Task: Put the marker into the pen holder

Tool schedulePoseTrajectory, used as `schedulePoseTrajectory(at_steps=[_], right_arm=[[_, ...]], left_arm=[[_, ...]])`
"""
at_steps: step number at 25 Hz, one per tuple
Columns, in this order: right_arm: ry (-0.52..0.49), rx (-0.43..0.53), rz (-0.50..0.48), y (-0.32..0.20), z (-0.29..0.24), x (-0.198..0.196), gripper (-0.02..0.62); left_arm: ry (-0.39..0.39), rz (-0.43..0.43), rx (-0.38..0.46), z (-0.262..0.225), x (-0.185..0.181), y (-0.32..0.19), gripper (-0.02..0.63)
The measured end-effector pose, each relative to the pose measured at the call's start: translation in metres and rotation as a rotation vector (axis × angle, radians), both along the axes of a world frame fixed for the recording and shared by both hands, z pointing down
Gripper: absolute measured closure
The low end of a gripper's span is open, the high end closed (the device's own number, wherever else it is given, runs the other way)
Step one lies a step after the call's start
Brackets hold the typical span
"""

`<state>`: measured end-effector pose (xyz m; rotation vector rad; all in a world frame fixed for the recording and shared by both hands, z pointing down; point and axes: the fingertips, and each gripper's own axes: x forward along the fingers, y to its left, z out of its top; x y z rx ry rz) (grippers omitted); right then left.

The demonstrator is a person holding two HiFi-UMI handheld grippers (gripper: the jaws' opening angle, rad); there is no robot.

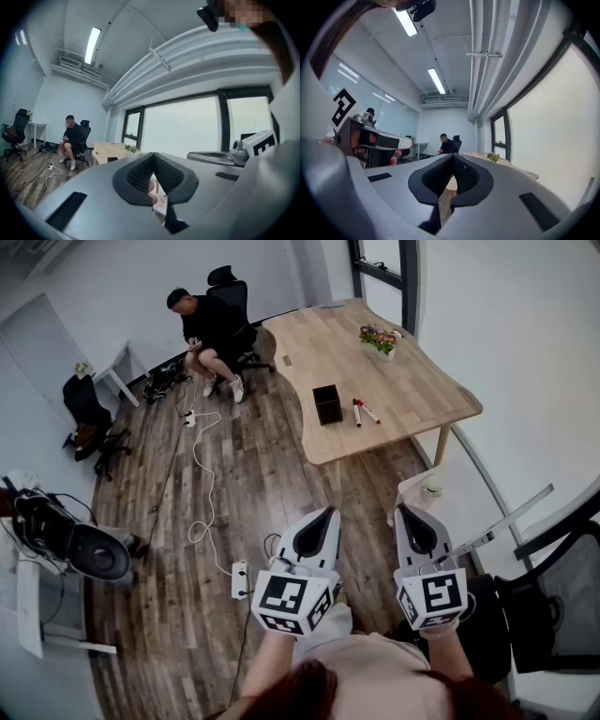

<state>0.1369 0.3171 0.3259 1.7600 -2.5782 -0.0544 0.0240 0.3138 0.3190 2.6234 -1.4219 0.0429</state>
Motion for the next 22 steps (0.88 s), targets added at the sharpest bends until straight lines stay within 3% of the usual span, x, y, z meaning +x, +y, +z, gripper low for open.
schedulePoseTrajectory(at_steps=[12,22], right_arm=[[-0.005,-0.01,0.021,-0.022,0.002,-0.024,0.595],[-0.095,-0.034,0.0,-0.05,0.004,-0.039,0.595]], left_arm=[[0.01,0.024,-0.017,0.003,-0.021,-0.022,0.606],[0.015,0.034,-0.023,0.01,-0.038,-0.054,0.606]])
